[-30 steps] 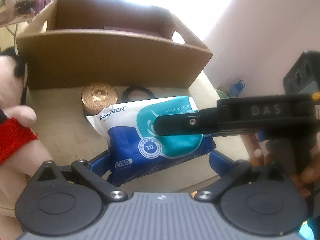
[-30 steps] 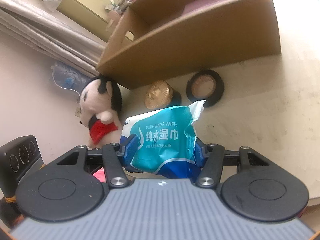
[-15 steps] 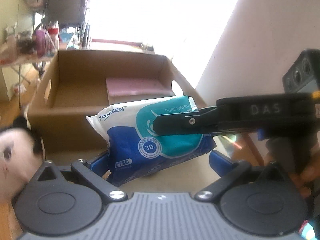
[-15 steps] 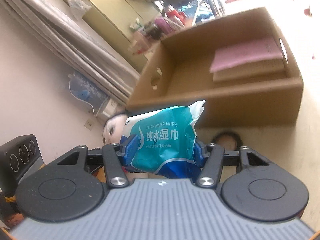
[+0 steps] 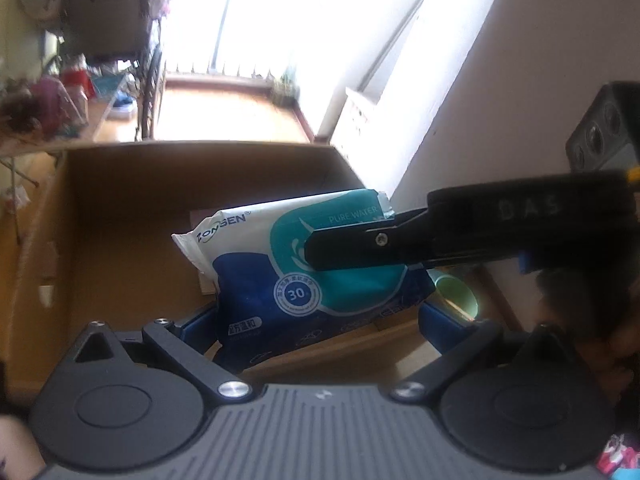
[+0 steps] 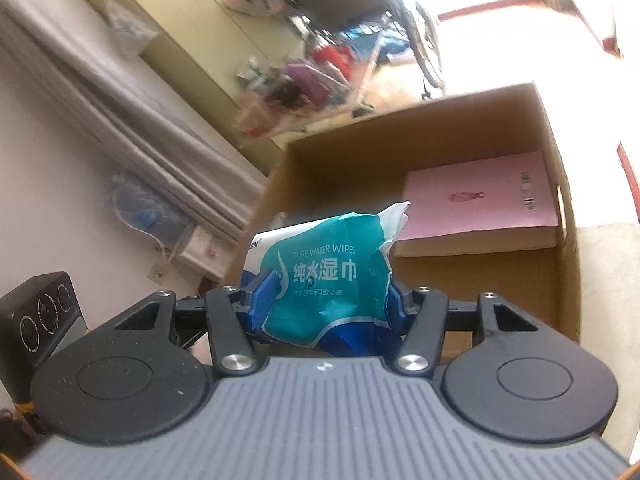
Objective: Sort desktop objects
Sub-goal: 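Carry the wet-wipes pack with the right gripper over the cardboard box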
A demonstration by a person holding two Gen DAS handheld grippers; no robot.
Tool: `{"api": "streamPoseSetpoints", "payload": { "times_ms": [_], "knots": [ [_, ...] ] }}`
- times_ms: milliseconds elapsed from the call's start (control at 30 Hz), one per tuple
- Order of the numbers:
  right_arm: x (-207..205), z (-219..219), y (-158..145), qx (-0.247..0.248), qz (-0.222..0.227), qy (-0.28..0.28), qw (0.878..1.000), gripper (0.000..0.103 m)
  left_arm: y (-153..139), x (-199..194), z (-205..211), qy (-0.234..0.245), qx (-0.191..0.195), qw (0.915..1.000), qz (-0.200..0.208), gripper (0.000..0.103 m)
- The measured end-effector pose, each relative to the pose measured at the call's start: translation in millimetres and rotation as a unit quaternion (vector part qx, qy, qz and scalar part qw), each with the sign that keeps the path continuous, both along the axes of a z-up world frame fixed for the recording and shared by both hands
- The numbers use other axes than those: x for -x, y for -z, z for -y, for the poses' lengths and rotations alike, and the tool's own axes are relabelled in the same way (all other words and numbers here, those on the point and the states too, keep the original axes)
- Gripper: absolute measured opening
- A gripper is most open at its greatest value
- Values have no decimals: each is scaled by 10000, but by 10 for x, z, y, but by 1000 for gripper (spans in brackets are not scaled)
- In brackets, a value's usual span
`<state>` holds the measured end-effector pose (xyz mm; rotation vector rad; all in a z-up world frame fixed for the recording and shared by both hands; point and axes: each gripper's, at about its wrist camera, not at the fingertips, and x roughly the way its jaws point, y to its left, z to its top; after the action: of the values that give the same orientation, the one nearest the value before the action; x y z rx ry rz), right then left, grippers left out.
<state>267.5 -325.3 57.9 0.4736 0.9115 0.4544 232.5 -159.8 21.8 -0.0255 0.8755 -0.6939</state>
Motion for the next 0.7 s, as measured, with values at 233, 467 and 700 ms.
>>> {"api": "streamPoseSetpoints", "payload": {
  "times_ms": [233, 467, 700],
  "knots": [
    [-509, 169, 387, 239, -944, 34, 9952, 55, 436, -559, 239, 296, -48, 9953, -916, 101],
    [-714, 208, 582, 862, -1476, -60, 9853, 55, 657, -817, 362, 535, -12, 9887, -1402, 100],
    [-803, 128, 723, 1484, -1826, -200, 9717, 61, 724, -820, 520, 675, -33, 9842, -1639, 99]
  ]
}}
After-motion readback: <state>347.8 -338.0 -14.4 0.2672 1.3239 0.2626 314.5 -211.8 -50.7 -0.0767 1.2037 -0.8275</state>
